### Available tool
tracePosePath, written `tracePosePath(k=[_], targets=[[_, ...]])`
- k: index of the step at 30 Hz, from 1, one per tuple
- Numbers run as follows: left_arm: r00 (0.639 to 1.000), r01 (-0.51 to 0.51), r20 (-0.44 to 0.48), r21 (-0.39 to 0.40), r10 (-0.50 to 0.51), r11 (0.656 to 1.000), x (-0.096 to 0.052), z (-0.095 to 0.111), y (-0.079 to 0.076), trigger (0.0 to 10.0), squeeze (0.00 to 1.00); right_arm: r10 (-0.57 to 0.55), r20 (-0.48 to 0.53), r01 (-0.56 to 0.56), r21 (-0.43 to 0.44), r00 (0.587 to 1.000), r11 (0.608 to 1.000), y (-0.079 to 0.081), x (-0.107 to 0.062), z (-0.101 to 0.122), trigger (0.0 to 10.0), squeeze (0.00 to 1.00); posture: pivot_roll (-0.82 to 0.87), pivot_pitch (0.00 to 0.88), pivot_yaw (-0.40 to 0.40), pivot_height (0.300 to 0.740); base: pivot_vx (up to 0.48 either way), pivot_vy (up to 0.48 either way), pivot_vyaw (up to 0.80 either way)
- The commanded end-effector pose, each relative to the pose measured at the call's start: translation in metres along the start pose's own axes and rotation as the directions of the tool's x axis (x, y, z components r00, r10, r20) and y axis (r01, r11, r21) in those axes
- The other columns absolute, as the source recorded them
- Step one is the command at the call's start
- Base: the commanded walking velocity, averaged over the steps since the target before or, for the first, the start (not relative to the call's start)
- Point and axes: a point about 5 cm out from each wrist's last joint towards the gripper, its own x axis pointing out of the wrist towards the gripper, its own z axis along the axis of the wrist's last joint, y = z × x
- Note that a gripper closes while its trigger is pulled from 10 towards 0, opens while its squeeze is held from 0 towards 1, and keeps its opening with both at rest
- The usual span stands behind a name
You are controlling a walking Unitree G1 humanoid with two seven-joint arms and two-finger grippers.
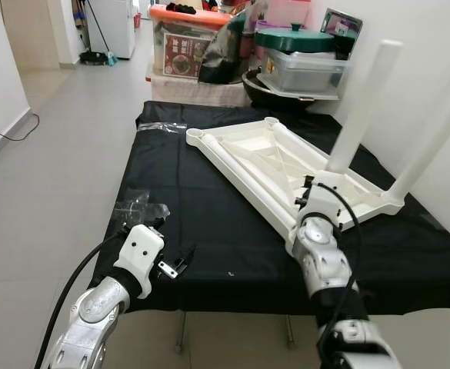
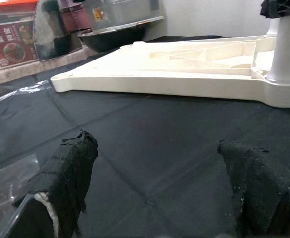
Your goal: Building children table
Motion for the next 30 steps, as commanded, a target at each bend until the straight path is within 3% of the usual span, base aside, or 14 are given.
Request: tracePosePath(k=[1, 2, 3, 6, 7, 8, 13, 18, 25, 29, 30], targets=[[1.0, 0.013, -0.002, 0.004, -0.013, 1.0, 0.001, -0.001, -0.004, 10.0, 0.0, -0.143, -0.097, 0.128, -0.146, 0.985, 0.981, -0.026, 0.006, -0.032, 0.0, 0.0, 0.1, 0.0, -0.16, 0.74, 0.0, 0.0, 0.0], [1.0, 0.012, -0.004, 0.005, -0.012, 1.0, 0.0, -0.002, -0.005, 10.0, 0.0, -0.182, -0.116, 0.165, -0.147, 0.976, 0.975, -0.032, 0.007, -0.033, 0.0, 0.0, 0.1, 0.0, -0.16, 0.74, 0.0, 0.0, 0.0], [1.0, 0.012, -0.006, 0.006, -0.012, 1.0, 0.0, -0.002, -0.005, 10.0, 0.0, -0.205, -0.129, 0.185, -0.149, 0.97, 0.971, -0.035, 0.006, -0.033, 0.9, 0.0, 0.11, 0.0, -0.159, 0.74, 0.0, 0.0, 0.0], [1.0, 0.012, -0.006, 0.006, -0.012, 1.0, 0.0, -0.002, -0.005, 10.0, 0.0, -0.205, -0.129, 0.185, -0.149, 0.97, 0.971, -0.035, 0.006, -0.033, 0.9, 0.0, 0.11, 0.0, -0.159, 0.74, 0.0, 0.0, 0.0], [1.0, 0.013, -0.009, 0.007, -0.013, 1.0, -0.001, -0.002, -0.005, 10.0, 0.0, -0.184, -0.151, 0.167, -0.117, 0.971, 0.979, -0.036, 0.005, -0.034, 10.0, 0.0, 0.11, 0.0, -0.159, 0.74, 0.0, 0.0, 0.0], [1.0, 0.014, -0.01, 0.009, -0.014, 1.0, -0.001, -0.002, -0.004, 10.0, 0.0, -0.143, -0.135, 0.132, -0.088, 0.98, 0.987, -0.035, 0.002, -0.031, 10.0, 1.0, 0.1, 0.0, -0.155, 0.74, 0.0, 0.0, 0.0], [1.0, 0.014, -0.011, 0.013, -0.014, 1.0, -0.001, -0.002, -0.003, 10.0, 0.0, -0.082, -0.075, 0.079, -0.04, 0.994, 0.996, -0.032, -0.009, -0.023, 10.0, 1.0, 0.1, 0.0, -0.151, 0.74, 0.0, 0.0, 0.0], [1.0, -0.007, -0.014, 0.012, 0.007, 1.0, -0.005, -0.002, 0.0, 10.0, 0.0, 0.044, 0.097, -0.043, -0.009, 0.994, 0.999, -0.032, -0.038, 0.009, 10.0, 1.0, 0.08, 0.0, -0.146, 0.74, 0.0, 0.0, 0.0], [0.997, -0.072, -0.024, -0.001, 0.072, 0.997, -0.012, -0.004, 0.005, 10.0, 0.0, 0.185, 0.117, -0.182, -0.036, 0.976, 0.983, -0.042, -0.065, 0.018, 10.0, 1.0, 0.05, 0.0, -0.139, 0.74, 0.0, 0.0, 0.0], [0.992, -0.121, -0.034, -0.023, 0.121, 0.992, -0.017, -0.005, 0.007, 10.0, 0.0, 0.208, 0.044, -0.204, -0.088, 0.977, 0.975, -0.057, -0.074, 0.007, 10.0, 1.0, 0.04, 0.0, -0.129, 0.74, 0.0, 0.0, 0.0], [0.988, -0.148, -0.04, -0.037, 0.147, 0.988, -0.02, -0.006, 0.009, 10.0, 0.0, 0.224, -0.05, -0.228, -0.126, 0.973, 0.965, -0.066, -0.078, -0.004, 10.0, 0.78, 0.03, 0.0, -0.123, 0.74, 0.0, 0.0, 0.0]])
